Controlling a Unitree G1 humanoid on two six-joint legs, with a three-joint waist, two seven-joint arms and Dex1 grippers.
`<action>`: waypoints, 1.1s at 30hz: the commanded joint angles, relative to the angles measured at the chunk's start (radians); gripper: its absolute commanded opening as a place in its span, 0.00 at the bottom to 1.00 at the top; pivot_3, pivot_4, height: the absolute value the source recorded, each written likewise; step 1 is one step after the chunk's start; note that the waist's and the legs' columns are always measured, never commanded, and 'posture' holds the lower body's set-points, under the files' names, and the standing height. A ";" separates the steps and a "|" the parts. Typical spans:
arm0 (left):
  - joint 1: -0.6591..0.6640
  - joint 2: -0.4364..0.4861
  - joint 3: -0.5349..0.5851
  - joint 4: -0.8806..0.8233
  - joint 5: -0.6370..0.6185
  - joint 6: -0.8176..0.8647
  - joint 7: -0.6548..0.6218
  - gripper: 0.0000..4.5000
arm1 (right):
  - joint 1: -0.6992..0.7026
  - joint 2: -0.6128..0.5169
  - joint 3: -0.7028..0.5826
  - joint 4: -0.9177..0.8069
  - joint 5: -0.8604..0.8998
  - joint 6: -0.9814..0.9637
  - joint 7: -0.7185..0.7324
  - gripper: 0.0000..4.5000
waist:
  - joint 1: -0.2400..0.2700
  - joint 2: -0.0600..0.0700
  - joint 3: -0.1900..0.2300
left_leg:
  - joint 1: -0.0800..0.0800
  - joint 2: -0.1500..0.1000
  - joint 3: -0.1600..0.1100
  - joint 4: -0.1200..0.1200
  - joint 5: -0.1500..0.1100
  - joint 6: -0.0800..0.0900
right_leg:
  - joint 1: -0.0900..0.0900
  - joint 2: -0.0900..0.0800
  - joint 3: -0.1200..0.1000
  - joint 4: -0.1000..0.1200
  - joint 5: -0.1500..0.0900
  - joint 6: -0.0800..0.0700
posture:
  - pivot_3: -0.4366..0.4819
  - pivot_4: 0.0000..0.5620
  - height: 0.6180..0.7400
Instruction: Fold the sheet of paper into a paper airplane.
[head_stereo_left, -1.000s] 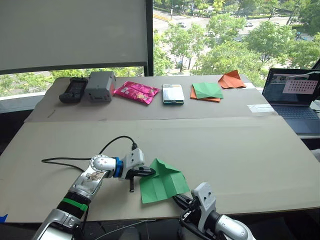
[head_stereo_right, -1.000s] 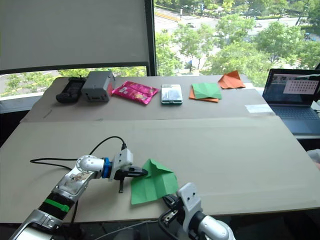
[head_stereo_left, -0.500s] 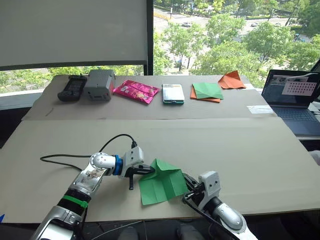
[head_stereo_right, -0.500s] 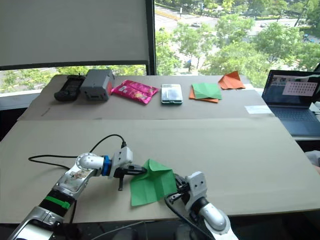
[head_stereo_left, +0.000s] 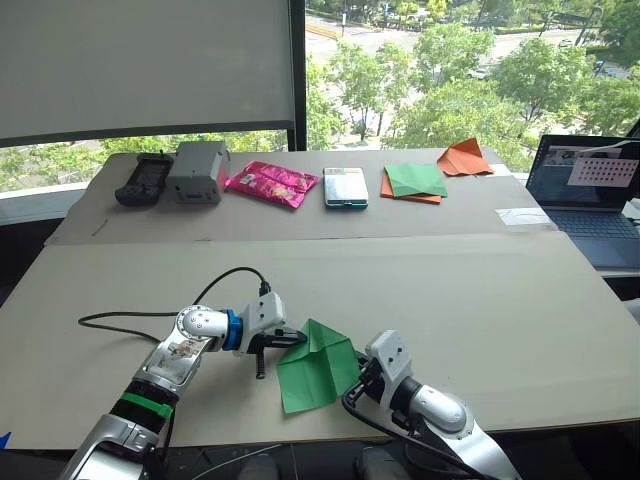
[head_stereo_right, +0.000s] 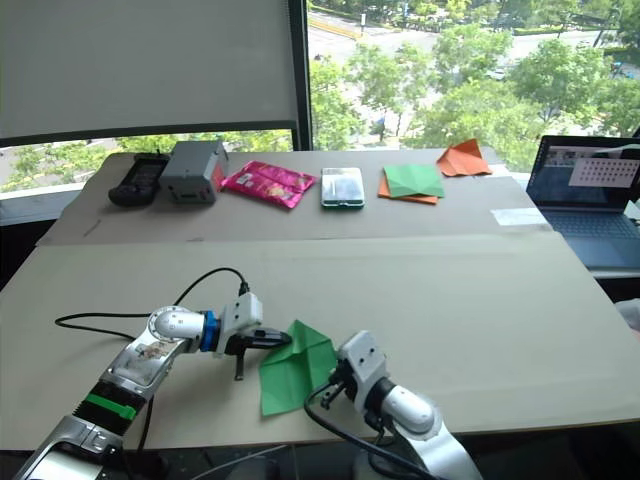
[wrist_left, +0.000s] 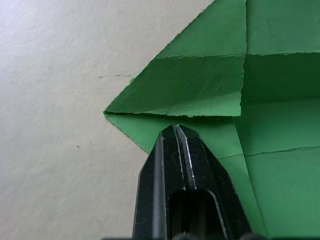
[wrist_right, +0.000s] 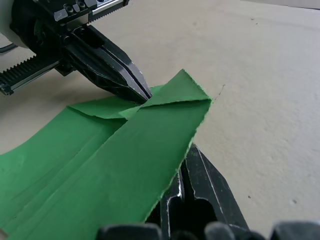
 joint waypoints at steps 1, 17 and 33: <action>0.020 0.016 -0.021 0.021 0.040 0.027 0.001 0.01 | -0.064 -0.015 0.030 -0.019 -0.035 0.004 0.038 0.00 | -0.001 0.001 0.000 | 0.000 0.000 0.000 0.000 0.000 0.000 | 0.000 0.000 0.000 0.000 0.000 0.000 | 0.48 0.27 1.00; 0.037 0.018 -0.020 0.007 0.043 0.031 0.022 0.01 | -0.207 -0.044 0.084 -0.085 -0.022 0.197 0.164 0.00 | -0.001 0.001 -0.001 | 0.000 0.000 0.000 0.003 0.000 0.001 | 0.000 0.001 0.000 0.002 0.000 0.000 | 0.48 0.27 1.00; 0.080 0.086 0.072 -0.063 0.008 0.081 0.058 0.01 | -0.316 0.010 0.139 0.108 -0.073 0.257 0.176 0.00 | -0.012 0.002 -0.002 | 0.000 0.000 0.000 0.004 0.000 0.001 | 0.000 0.001 0.000 0.003 0.000 0.001 | 0.48 0.27 1.00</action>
